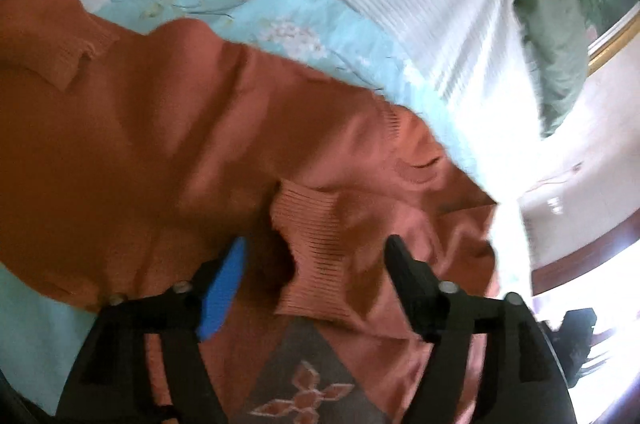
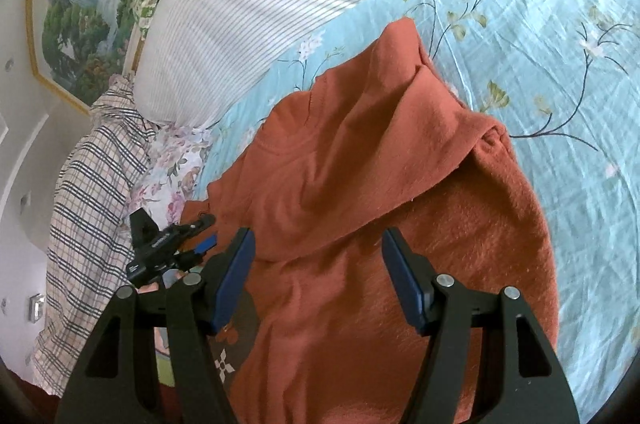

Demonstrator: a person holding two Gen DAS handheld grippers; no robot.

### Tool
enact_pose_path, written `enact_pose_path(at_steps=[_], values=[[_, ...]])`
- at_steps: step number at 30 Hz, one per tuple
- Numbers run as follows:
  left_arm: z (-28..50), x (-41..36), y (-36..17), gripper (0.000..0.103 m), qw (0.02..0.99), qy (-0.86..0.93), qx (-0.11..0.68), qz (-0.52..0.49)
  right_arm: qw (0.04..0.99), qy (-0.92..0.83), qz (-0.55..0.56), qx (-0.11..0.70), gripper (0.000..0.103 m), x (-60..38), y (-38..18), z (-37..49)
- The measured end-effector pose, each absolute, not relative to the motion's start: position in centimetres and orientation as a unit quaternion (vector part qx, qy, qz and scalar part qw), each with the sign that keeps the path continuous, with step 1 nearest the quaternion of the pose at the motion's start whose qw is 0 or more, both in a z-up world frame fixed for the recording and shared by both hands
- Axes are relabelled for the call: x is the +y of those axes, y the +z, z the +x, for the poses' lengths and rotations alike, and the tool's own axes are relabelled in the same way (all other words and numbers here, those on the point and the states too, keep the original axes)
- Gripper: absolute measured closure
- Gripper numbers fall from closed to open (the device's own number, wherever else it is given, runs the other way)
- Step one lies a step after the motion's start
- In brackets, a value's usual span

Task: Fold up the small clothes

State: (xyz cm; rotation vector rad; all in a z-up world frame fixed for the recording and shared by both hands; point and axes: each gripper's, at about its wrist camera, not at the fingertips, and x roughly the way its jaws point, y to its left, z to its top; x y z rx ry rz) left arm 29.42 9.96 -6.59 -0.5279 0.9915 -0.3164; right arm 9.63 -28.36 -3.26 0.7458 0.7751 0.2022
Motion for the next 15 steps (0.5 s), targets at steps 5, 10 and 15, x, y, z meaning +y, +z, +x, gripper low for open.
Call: enact_pose_path(at_steps=[5, 10, 15], values=[[31.1, 7.6, -7.9, 0.03, 0.838, -0.131, 0.495, -0.188, 0.86, 0.095, 0.348, 0.36, 0.036, -28.4, -2.8, 9.5], [30.5, 3.6, -7.0, 0.099, 0.86, -0.153, 0.48, -0.082, 0.866, 0.073, 0.338, 0.362, 0.036, -29.9, -2.4, 9.9], [29.6, 5.8, -4.7, 0.099, 0.9, -0.084, 0.422, -0.071, 0.883, 0.037, 0.299, 0.36, 0.036, -32.2, -1.1, 11.8]])
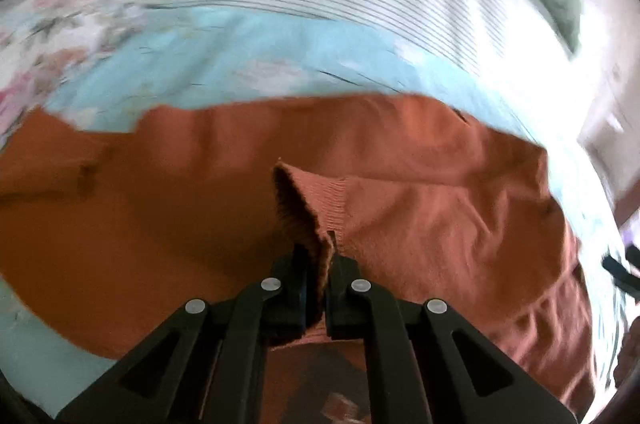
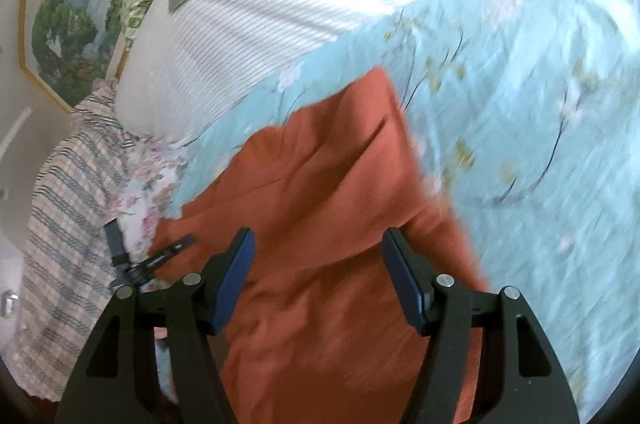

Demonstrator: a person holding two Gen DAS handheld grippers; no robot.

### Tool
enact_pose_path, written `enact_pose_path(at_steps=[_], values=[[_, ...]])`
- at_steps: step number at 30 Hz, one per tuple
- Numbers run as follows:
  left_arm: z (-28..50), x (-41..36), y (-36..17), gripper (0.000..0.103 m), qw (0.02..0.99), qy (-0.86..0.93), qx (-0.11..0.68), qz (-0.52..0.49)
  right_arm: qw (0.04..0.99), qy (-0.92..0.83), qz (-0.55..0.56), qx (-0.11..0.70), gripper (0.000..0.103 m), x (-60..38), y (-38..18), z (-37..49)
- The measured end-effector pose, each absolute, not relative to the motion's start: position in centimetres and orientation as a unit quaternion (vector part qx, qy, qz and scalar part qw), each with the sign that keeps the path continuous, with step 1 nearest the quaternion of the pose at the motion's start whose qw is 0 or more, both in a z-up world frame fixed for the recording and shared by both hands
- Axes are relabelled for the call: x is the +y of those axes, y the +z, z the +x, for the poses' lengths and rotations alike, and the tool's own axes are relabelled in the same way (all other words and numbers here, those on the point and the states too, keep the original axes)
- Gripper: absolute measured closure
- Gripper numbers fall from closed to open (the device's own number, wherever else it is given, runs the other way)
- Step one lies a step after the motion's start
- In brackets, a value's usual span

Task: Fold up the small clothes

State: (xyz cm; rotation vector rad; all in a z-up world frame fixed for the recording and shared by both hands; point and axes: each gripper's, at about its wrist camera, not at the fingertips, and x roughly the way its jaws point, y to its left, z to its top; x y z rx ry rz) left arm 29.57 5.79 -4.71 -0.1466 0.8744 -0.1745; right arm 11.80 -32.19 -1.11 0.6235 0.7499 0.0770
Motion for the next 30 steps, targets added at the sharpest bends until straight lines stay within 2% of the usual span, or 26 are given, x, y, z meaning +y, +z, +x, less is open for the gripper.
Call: enact_pose_path(at_steps=[3, 6, 13, 14, 16, 17, 21, 27, 30], values=[[30.2, 8.4, -5.4, 0.099, 0.891, -0.078, 0.434, -0.11, 0.888, 0.025, 0.27, 0.372, 0.036, -33.1, -1.1, 14.9], [29.7, 8.4, -5.0, 0.099, 0.898, -0.075, 0.42, -0.106, 0.887, 0.016, 0.247, 0.39, 0.036, -33.7, -1.9, 18.3], [28.9, 9.3, -5.4, 0.099, 0.901, -0.046, 0.409, -0.134, 0.86, 0.019, 0.226, 0.457, 0.037, -34.0, -6.9, 24.7], [28.8, 9.5, -5.5, 0.099, 0.901, -0.043, 0.408, -0.141, 0.855, 0.028, 0.228, 0.466, 0.043, -33.7, -7.7, 25.0], [28.8, 9.6, -5.7, 0.099, 0.899, -0.047, 0.411, -0.147, 0.855, 0.043, 0.219, 0.468, 0.086, -33.3, -8.0, 25.1], [28.9, 9.4, -5.7, 0.099, 0.898, -0.048, 0.413, -0.143, 0.856, 0.042, 0.228, 0.462, 0.093, -33.6, -7.7, 24.9], [28.8, 7.7, -5.1, 0.099, 0.901, -0.075, 0.409, -0.124, 0.884, 0.005, 0.244, 0.398, 0.094, -36.5, -4.9, 22.9], [29.4, 4.7, -6.2, 0.099, 0.898, -0.088, 0.421, -0.09, 0.857, -0.013, 0.257, 0.446, 0.093, -37.4, -8.0, 23.7], [29.7, 5.3, -7.1, 0.099, 0.893, -0.082, 0.431, -0.103, 0.873, -0.056, 0.244, 0.418, 0.086, -37.4, -5.9, 22.2]])
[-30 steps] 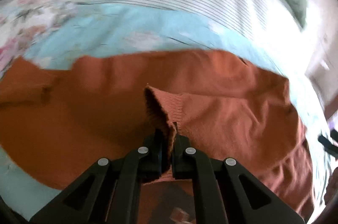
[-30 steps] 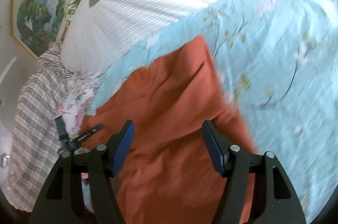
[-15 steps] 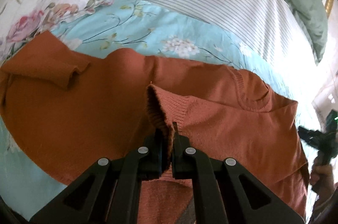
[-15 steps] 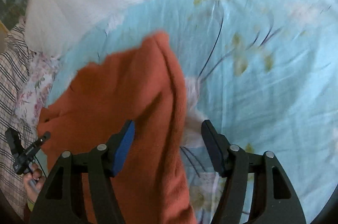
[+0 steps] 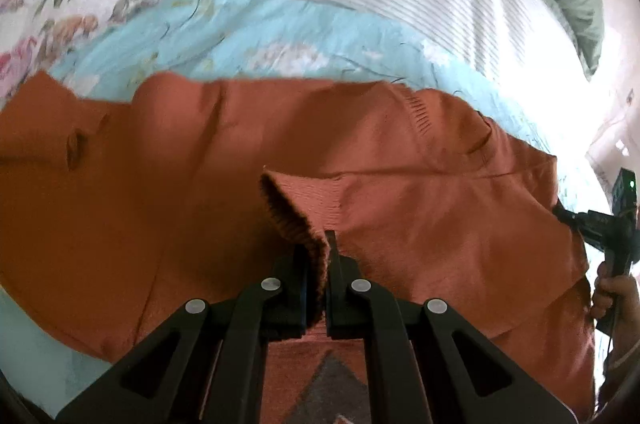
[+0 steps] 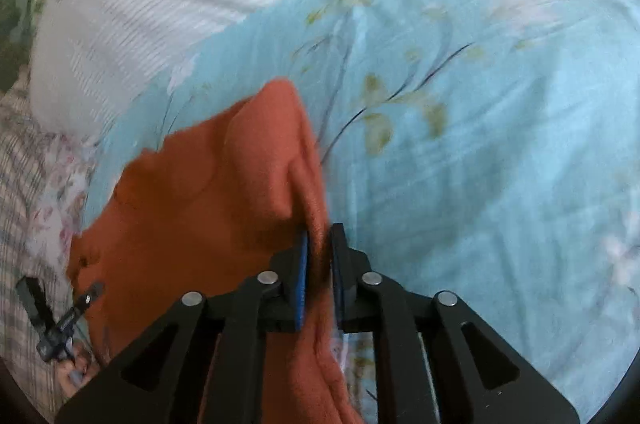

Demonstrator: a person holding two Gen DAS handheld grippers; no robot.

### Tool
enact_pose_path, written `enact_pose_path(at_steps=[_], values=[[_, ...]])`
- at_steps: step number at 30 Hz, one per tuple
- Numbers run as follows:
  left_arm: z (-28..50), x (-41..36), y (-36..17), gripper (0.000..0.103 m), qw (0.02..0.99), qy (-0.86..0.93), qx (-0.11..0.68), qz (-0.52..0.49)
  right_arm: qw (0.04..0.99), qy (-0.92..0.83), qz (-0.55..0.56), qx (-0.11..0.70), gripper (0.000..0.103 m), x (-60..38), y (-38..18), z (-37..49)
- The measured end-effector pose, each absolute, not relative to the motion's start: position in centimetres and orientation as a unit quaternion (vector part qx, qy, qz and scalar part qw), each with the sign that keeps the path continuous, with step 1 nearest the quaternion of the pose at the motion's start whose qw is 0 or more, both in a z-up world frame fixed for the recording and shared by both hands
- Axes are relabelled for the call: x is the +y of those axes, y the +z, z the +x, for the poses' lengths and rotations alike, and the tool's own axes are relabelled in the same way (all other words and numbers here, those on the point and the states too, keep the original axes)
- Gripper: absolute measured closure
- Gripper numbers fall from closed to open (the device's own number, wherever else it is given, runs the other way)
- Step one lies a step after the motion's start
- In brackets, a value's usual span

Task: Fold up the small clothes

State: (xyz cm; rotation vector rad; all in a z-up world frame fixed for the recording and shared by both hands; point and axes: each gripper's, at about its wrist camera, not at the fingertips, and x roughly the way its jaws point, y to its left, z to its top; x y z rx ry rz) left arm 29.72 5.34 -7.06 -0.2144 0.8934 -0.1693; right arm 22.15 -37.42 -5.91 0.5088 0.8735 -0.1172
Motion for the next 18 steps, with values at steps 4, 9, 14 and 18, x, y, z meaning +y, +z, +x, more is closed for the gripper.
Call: enact_pose_path(at_steps=[4, 9, 14, 18], values=[[29.5, 6.0, -7.0, 0.099, 0.893, -0.083, 0.428, -0.111, 0.886, 0.015, 0.221, 0.407, 0.082, -34.8, -4.1, 23.1], [29.4, 5.7, -7.0, 0.099, 0.895, -0.075, 0.426, -0.107, 0.876, -0.018, 0.216, 0.432, 0.086, -35.7, -7.0, 28.5], [29.5, 5.8, -7.2, 0.098, 0.891, -0.074, 0.434, -0.11, 0.878, -0.038, 0.274, 0.39, 0.098, -38.0, -5.5, 27.8], [29.4, 6.1, -7.0, 0.097, 0.891, -0.078, 0.432, -0.112, 0.882, 0.011, 0.258, 0.395, 0.097, -34.7, -4.8, 22.9]])
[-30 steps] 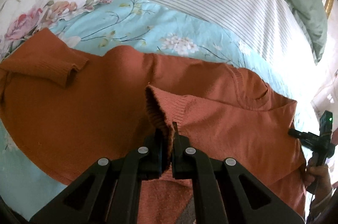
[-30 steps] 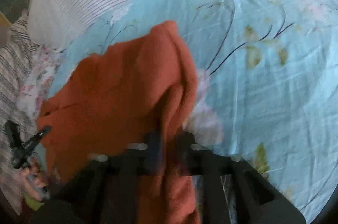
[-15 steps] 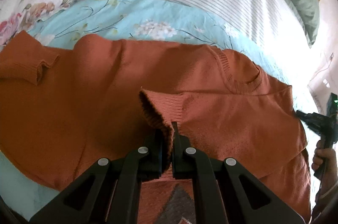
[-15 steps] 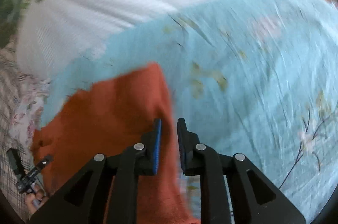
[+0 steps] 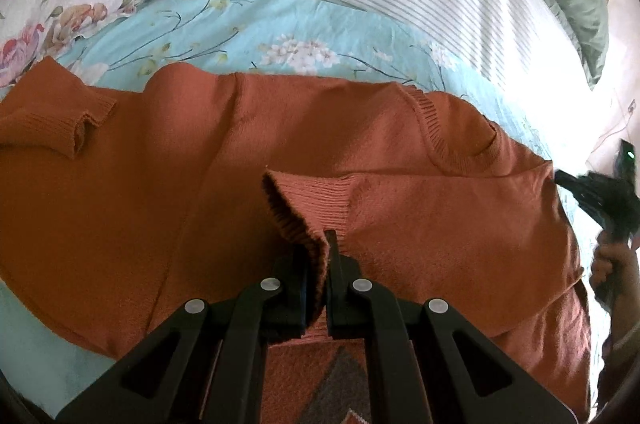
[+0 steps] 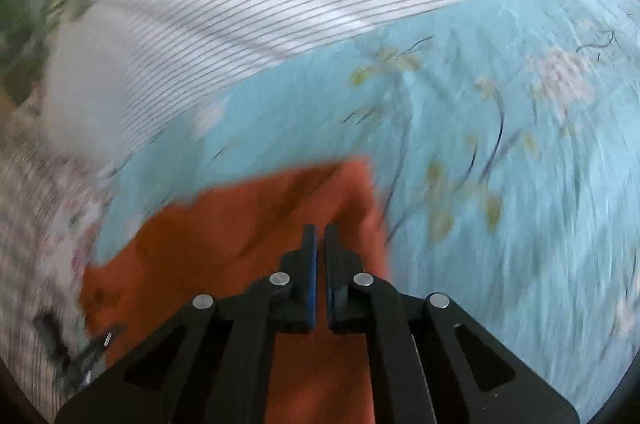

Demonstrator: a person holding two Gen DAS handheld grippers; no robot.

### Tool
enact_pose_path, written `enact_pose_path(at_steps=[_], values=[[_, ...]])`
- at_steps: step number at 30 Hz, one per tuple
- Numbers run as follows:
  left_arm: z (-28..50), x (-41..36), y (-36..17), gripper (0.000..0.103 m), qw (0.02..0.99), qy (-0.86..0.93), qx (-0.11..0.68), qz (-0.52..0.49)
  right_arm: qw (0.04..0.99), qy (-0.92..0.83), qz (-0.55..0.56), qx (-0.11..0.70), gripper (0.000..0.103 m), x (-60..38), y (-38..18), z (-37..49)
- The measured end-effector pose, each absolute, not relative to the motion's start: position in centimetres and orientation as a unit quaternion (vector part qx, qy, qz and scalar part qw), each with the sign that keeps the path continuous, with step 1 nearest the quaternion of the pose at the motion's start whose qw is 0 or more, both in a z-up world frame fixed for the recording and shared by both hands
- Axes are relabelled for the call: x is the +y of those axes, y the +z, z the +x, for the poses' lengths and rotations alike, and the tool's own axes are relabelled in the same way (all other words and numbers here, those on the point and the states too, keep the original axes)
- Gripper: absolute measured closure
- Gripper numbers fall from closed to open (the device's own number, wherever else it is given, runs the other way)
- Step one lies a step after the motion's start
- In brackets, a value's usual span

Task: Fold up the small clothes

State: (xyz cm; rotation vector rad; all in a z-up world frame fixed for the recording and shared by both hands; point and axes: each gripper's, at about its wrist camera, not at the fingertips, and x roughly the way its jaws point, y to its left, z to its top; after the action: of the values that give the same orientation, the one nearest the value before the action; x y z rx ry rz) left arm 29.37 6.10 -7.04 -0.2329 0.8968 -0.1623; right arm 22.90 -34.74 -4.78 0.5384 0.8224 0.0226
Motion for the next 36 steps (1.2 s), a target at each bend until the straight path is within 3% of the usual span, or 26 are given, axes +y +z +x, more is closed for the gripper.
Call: enact_pose_path(at_steps=[5, 7, 14, 15, 16, 17, 19, 20, 21, 26, 34, 36], values=[[28.9, 6.1, -7.1, 0.096, 0.889, -0.077, 0.437, -0.109, 0.863, -0.02, 0.23, 0.45, 0.098, -33.1, -8.1, 16.7], [28.7, 6.1, -7.0, 0.095, 0.889, -0.075, 0.44, -0.102, 0.864, -0.021, 0.254, 0.434, 0.102, -34.1, -8.6, 15.4], [25.7, 8.2, -4.9, 0.09, 0.9, -0.058, 0.425, -0.078, 0.867, -0.007, 0.266, 0.422, 0.097, -32.5, -5.4, 13.4], [25.1, 8.9, -4.5, 0.08, 0.902, -0.054, 0.42, -0.077, 0.867, 0.0, 0.266, 0.422, 0.096, -32.1, -5.2, 13.2], [24.5, 9.8, -4.0, 0.06, 0.905, -0.044, 0.415, -0.077, 0.867, 0.009, 0.264, 0.423, 0.095, -31.3, -5.1, 13.1], [24.0, 10.9, -3.6, 0.051, 0.91, -0.027, 0.408, -0.075, 0.867, 0.019, 0.263, 0.423, 0.089, -30.3, -4.9, 12.9], [23.2, 13.2, -3.0, 0.034, 0.915, 0.008, 0.396, -0.073, 0.866, 0.038, 0.268, 0.421, 0.062, -28.9, -4.9, 12.1], [23.3, 14.0, -2.9, 0.033, 0.916, 0.017, 0.394, -0.073, 0.865, 0.046, 0.271, 0.419, 0.041, -28.1, -5.0, 11.5], [23.4, 14.9, -2.8, 0.033, 0.916, 0.028, 0.394, -0.071, 0.866, 0.051, 0.27, 0.418, 0.037, -27.5, -4.9, 11.3], [25.7, 18.2, -2.8, 0.022, 0.911, 0.08, 0.402, -0.051, 0.851, 0.079, 0.291, 0.429, 0.037, -25.0, -5.5, 10.8], [33.1, 18.0, -5.9, 0.022, 0.884, 0.131, 0.442, 0.075, 0.843, 0.089, 0.297, 0.439, 0.037, -23.6, -5.6, 10.9], [34.8, 18.4, -7.4, 0.03, 0.875, 0.139, 0.454, 0.098, 0.844, 0.088, 0.296, 0.439, 0.037, -23.5, -5.5, 10.9]])
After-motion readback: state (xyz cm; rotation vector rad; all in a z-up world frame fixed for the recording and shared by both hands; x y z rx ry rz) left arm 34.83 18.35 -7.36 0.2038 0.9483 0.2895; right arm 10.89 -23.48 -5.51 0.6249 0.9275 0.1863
